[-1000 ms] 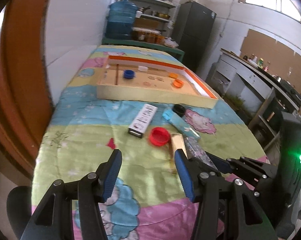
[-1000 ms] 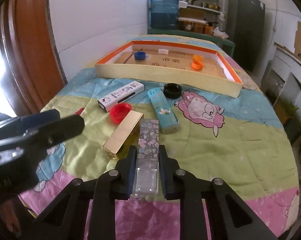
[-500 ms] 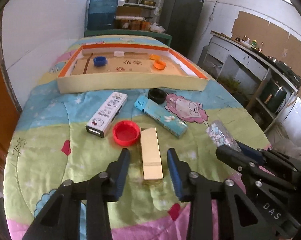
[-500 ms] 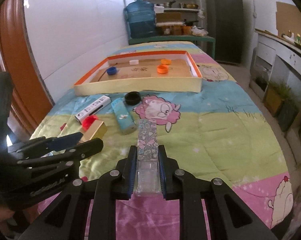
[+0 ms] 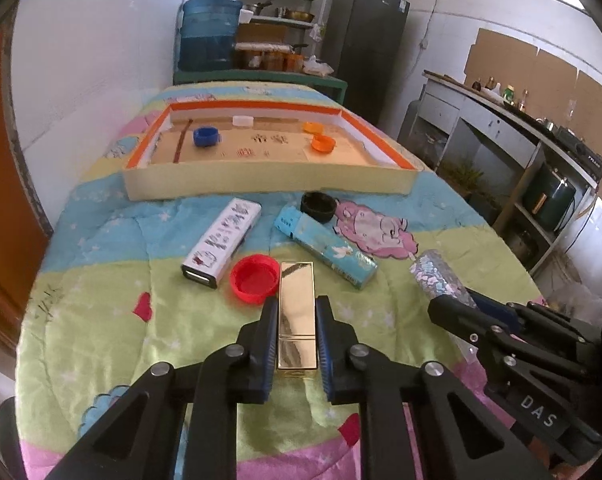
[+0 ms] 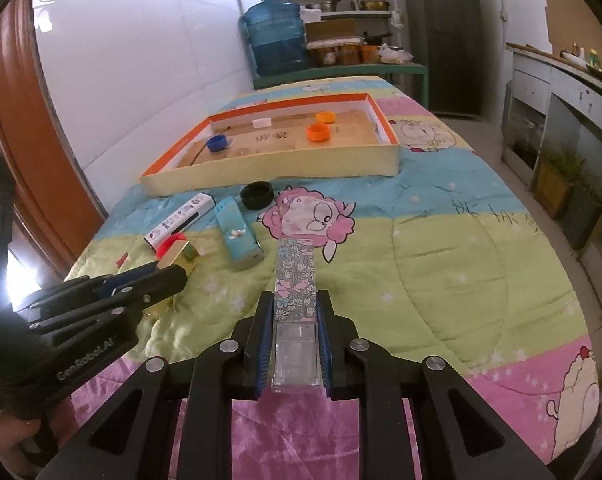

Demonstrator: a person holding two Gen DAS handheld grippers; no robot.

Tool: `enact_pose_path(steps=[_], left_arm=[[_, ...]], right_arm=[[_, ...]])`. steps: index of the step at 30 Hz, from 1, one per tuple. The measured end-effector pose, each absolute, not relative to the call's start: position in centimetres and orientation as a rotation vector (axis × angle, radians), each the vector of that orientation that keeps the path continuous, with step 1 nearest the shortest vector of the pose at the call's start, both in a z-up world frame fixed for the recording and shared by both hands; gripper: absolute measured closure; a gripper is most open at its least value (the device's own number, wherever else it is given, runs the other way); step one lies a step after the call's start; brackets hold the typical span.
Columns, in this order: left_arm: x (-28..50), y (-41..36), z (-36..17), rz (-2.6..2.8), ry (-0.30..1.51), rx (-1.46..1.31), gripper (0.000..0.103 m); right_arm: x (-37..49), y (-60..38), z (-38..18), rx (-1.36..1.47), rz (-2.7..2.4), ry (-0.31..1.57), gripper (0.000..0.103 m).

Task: Organize rigid objects
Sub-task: 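Carry the gold box and clear tube over the cardboard tray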

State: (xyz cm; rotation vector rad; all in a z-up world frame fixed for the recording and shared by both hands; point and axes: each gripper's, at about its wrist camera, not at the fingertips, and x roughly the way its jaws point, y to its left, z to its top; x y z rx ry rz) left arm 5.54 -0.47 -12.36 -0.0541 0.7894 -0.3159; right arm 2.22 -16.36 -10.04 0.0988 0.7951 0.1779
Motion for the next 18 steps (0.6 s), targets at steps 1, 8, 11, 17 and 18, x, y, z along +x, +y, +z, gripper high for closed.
enact_pose_path(steps=[1,8,11,17,18], left_arm=[[5.4,-0.3,-12.1,-0.314,0.784,-0.056,0.085],[5.4,0.5,-9.2,-0.296,0.729,-0.069,0.085],[6.1,0.9,-7.8,-0.28,0.7,-0.062,0.085],[8.1,1.8,-5.9,-0.246,0.671,-0.062,0.085],[8.5,1.9,-5.7,-0.242,0.669,-0.064,0.085]], right_arm=[[2.2,-16.3,-9.9,0.098,0.18,0.792,0.083],[3.1,-15.2,-7.8,0.075,0.214,0.742,0.083],[4.0,-14.9,-6.6,0.071,0.232,0.717,0.083],[6.5,-14.7,-4.2,0.063,0.258,0.684,0.083],[6.9,-14.8,-3.9,0.066,0.263,0.682,0.083]])
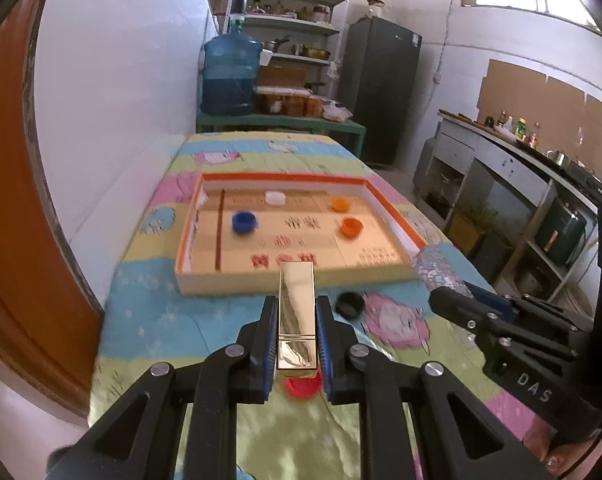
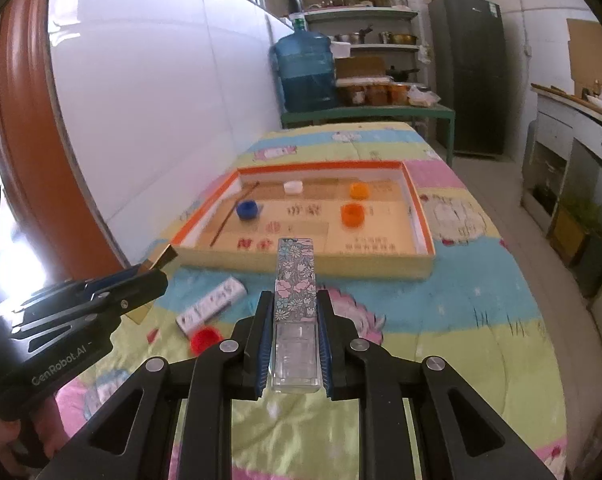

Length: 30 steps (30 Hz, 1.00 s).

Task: Organize rigid objects
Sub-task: 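Carry the gold box and clear tube over the cardboard tray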

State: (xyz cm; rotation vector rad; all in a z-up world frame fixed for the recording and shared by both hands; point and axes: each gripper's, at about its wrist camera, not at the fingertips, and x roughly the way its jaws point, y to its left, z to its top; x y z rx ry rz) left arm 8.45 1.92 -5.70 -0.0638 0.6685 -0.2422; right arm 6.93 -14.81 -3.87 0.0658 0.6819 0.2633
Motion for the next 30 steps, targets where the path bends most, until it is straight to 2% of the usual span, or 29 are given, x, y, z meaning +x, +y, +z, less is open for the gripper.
enact_pose_path(steps=[30], left_arm=[[21.8,2.7,-2.8,-0.235,0.724,-0.046,0.085]], right_arm=[[18.7,-13.8,-0.6,0.012,0.393,0.729,0.083]])
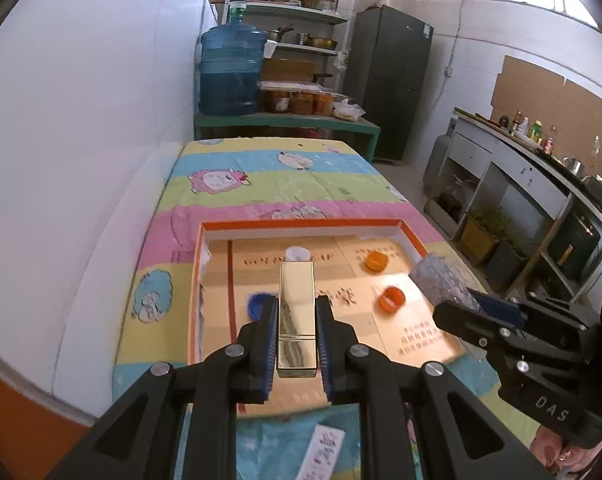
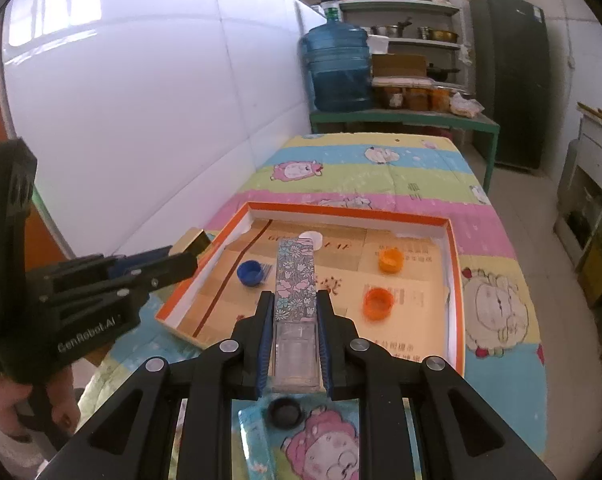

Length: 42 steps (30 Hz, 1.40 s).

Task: Organize rigid objects
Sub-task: 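Carry the gold box and clear tube over the cardboard tray, then lower the gold box and clear tube into the tray and open both tools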

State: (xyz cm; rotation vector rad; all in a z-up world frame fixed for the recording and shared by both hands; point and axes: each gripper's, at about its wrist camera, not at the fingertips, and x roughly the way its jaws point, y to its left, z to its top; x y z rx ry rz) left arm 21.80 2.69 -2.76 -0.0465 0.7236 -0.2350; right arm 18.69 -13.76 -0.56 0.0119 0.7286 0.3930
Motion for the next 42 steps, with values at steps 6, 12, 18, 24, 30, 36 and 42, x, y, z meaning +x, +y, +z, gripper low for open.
enact_pose_path(steps=[6,12,18,24,30,36,42], left_arm=[[24.4,2.7,-2.3,-0.198,0.719,-0.019,0.085],[26.9,2.7,-2.6,-0.152,0.719,-0.006,0.085],[28.9,2.7,-3.3,-0.094,0.717,0.02,0.085],[30.8,3.1,-4.2,-0.062,0.738,0.008,0.085],[32.9,3.9,-5.6,-0.047,0.793,-0.029,0.085],[34.5,4.2,-6.9,-0.034,0.83,-0.025,0.085],[35.9,4.0,-8.1,-0.036,0.871,-0.008,0.085]], right_arm=[[20.7,-13.7,-0.5,-0.008,0.401,0.734,0.083],[22.5,-13.7,-0.7,-0.025,0.4,0.742,0.083],[24.1,-13.5,-0.8,-0.038,0.398,0.743,0.083],[26.0,-13.3,-1.2,-0.037,0.401,0.755,0.083],[28.3,-12.8,-2.2,-0.043,0.393,0.789,0.083],[30.0,-13.0,-3.7,-0.033,0.381,0.824,0.083],[31.4,-12.6,-5.2,-0.041,0.38,0.865,0.083]])
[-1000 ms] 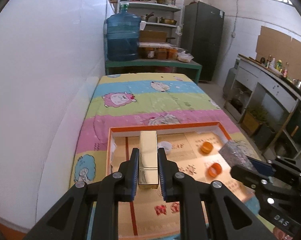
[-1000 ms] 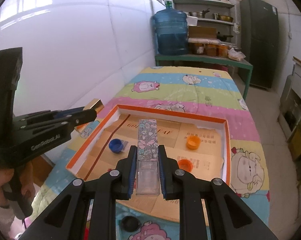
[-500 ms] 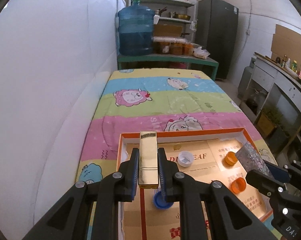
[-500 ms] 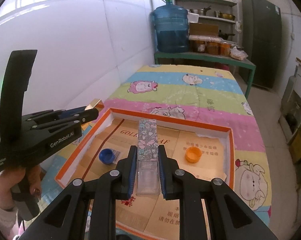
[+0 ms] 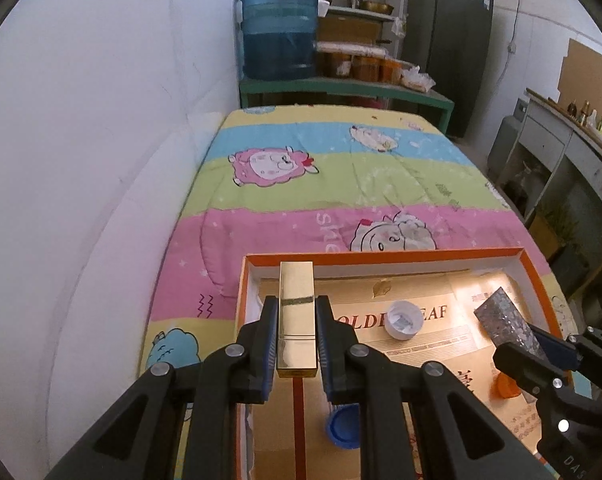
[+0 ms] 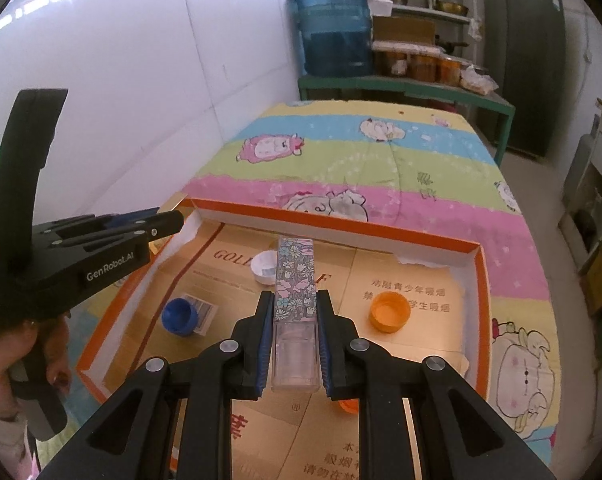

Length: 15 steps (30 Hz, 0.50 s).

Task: Organize rigid objects
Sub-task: 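Lower the gold box and clear tube into the tray and open both tools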

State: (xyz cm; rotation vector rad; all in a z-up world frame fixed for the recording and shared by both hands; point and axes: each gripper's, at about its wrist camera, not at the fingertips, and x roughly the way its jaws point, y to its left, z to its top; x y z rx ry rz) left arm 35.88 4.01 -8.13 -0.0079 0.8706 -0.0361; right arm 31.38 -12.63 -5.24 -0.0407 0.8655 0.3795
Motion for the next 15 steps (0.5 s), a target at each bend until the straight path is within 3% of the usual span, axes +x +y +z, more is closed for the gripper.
enact_pose_path(steps=[15], left_arm=[[37.9,3.2,-11.8,-0.063,1.0,0.021,0.085]], right_arm=[[33.3,-11.8,-8.3,-0.046,0.359,0.959,0.083]])
